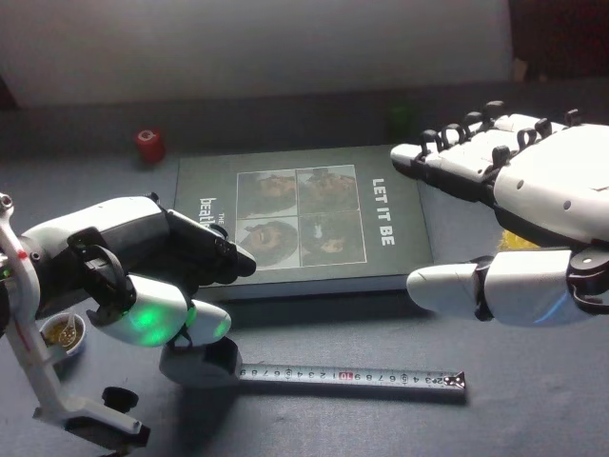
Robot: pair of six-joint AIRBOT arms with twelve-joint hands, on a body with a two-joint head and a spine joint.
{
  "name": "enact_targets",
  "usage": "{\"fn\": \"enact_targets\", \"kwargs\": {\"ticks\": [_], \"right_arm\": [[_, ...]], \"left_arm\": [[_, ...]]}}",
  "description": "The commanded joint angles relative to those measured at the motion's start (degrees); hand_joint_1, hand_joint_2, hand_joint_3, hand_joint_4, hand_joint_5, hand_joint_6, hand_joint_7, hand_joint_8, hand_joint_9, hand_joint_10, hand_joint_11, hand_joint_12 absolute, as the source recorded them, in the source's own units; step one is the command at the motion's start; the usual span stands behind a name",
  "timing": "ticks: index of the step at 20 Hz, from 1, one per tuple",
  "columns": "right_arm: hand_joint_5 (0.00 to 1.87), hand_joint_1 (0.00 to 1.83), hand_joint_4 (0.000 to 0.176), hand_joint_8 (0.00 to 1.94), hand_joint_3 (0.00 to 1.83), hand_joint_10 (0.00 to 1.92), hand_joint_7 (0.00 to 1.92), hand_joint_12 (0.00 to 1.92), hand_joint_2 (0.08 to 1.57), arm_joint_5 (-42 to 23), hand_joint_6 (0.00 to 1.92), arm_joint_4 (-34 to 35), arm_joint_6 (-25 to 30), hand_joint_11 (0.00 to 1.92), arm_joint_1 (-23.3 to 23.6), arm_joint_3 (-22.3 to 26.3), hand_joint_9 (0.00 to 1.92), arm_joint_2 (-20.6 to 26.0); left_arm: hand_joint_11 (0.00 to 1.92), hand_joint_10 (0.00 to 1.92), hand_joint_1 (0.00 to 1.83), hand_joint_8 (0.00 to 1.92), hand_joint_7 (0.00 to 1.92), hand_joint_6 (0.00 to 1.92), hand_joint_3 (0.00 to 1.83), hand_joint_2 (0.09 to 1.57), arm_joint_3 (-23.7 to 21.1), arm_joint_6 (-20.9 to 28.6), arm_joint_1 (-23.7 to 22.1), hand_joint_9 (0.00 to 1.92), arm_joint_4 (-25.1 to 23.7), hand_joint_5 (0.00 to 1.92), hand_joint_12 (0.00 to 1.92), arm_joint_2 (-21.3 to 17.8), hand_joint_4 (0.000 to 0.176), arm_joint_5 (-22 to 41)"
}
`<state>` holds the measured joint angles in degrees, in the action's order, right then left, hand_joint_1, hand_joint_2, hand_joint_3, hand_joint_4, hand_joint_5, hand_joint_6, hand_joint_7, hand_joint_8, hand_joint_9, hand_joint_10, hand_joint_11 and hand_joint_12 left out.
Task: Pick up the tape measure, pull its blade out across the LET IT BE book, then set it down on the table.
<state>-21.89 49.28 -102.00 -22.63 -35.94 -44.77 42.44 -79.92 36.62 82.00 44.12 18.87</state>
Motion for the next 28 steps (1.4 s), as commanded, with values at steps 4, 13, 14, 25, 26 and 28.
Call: {"fn": "enact_targets", "kwargs": {"ticks": [4,13,14,25,26,28], "right_arm": [[0.04,0.06,0.0,0.0,0.0,0.0,0.12,0.38,1.14,3.47,0.0,-5.71,13.63,0.0,2.92,-1.45,0.09,1.91],[0.04,0.06,0.0,0.0,0.0,0.0,0.12,0.38,1.14,7.2,0.0,-18.18,28.23,0.0,2.88,-2.28,0.09,2.03],[0.04,0.06,0.0,0.0,0.0,0.0,0.12,0.38,1.14,7.18,0.0,-18.73,28.23,0.0,2.68,-2.44,0.09,2.03],[0.04,0.06,0.0,0.0,0.0,0.0,0.12,0.37,1.14,-11.04,0.0,-11.67,-3.29,0.0,-4.04,-2.66,0.09,-1.77],[0.04,0.06,0.0,0.0,0.0,0.0,0.12,0.37,1.14,-11.67,0.0,-11.7,-3.57,0.0,-4.84,-2.62,0.09,-1.96],[0.05,0.06,0.0,0.0,0.0,0.0,0.12,0.37,1.14,-13.03,0.0,-11.73,-3.6,0.0,-4.85,-2.36,0.09,-2.31]], "left_arm": [[0.3,0.0,1.25,0.0,0.64,0.0,0.0,1.09,-0.42,0.56,-0.85,0.52,-0.44,0.69,0.58,0.07,0.0,1.94],[0.32,0.01,1.25,0.0,0.64,0.01,0.0,1.08,-0.39,12.05,0.19,0.55,2.25,0.69,0.59,0.49,0.0,5.19],[0.32,0.01,1.25,0.0,0.64,0.01,0.0,1.08,-0.55,13.55,0.43,0.55,2.68,0.69,0.59,0.49,0.0,5.19],[0.31,0.02,1.26,0.02,0.69,0.01,0.0,1.06,-2.35,17.69,1.61,0.59,-5.89,0.72,0.59,0.48,0.0,9.21],[0.31,0.01,1.26,0.02,0.69,0.01,0.0,1.06,-2.53,17.99,1.58,0.59,-8.53,0.72,0.58,0.46,0.0,10.25],[0.31,0.01,1.26,0.01,0.69,0.01,0.0,1.06,-2.83,18.58,1.6,0.58,-14.83,0.72,0.59,0.43,0.0,11.6]]}}
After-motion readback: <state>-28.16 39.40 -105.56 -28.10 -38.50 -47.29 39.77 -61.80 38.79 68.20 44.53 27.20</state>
